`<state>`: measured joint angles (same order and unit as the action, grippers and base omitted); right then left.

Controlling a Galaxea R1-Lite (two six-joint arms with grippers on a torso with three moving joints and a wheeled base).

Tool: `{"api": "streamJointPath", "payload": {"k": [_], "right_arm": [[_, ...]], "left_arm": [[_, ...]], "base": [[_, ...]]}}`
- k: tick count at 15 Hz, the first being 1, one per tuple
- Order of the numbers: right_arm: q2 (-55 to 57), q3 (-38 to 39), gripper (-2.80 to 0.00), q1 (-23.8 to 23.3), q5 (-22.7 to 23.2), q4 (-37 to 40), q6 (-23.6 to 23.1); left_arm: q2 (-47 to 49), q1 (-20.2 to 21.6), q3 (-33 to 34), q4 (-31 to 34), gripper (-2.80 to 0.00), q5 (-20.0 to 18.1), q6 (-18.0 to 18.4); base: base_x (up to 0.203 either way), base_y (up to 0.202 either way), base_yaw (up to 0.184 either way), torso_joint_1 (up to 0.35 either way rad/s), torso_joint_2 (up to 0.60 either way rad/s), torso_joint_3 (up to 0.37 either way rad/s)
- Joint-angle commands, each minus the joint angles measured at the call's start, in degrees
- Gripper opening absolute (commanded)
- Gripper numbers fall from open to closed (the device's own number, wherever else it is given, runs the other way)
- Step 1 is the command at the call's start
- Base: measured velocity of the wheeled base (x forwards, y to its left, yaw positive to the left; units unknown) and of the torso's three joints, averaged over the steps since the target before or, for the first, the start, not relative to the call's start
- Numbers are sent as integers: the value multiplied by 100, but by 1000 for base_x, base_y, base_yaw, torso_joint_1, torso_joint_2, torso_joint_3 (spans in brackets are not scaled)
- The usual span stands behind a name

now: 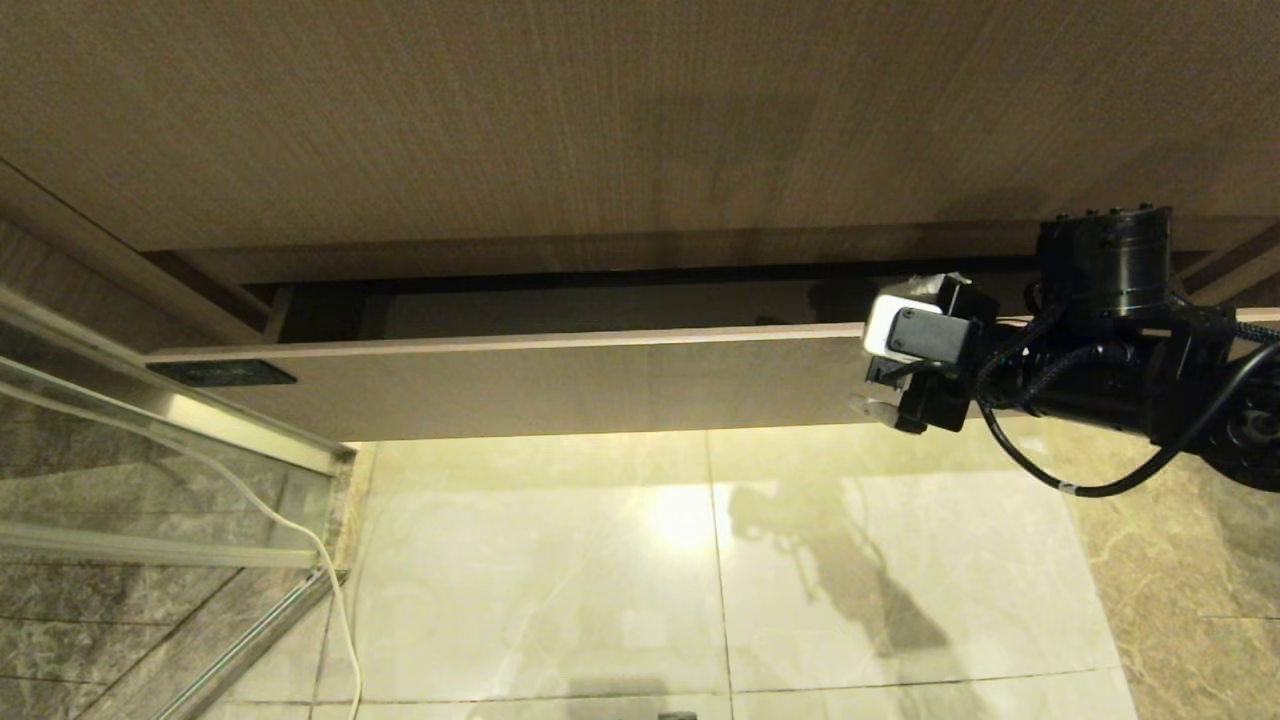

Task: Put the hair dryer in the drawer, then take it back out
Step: Pull open the drawer

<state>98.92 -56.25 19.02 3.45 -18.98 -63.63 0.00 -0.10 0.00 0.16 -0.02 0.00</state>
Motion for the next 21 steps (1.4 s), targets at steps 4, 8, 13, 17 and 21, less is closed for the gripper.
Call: {"api": "streamJointPath", "payload": {"k": [4, 8, 13, 17, 21], "right_arm": [[-1013, 599, 0, 9, -121, 1252, 229], [-1120, 720, 0, 5, -125, 1388, 246], [-1804, 956, 0, -67, -73, 1905, 520], [-3098, 1292, -280, -179, 7, 2672, 940], [-3550, 1352, -280, -457, 47, 3399, 1097]], "left_arm": [[0, 1, 9, 1, -280, 2, 0], [0, 1, 9, 1, -280, 2, 0], [0, 1, 0, 1, -280, 2, 0], [0, 1, 0, 1, -280, 2, 0], [0, 1, 9, 1, -280, 2, 0]], "base": [[0, 0, 0, 0, 0, 0], [0, 0, 0, 0, 0, 0], [0, 0, 0, 0, 0, 0], [0, 0, 0, 0, 0, 0], [0, 0, 0, 0, 0, 0]]}}
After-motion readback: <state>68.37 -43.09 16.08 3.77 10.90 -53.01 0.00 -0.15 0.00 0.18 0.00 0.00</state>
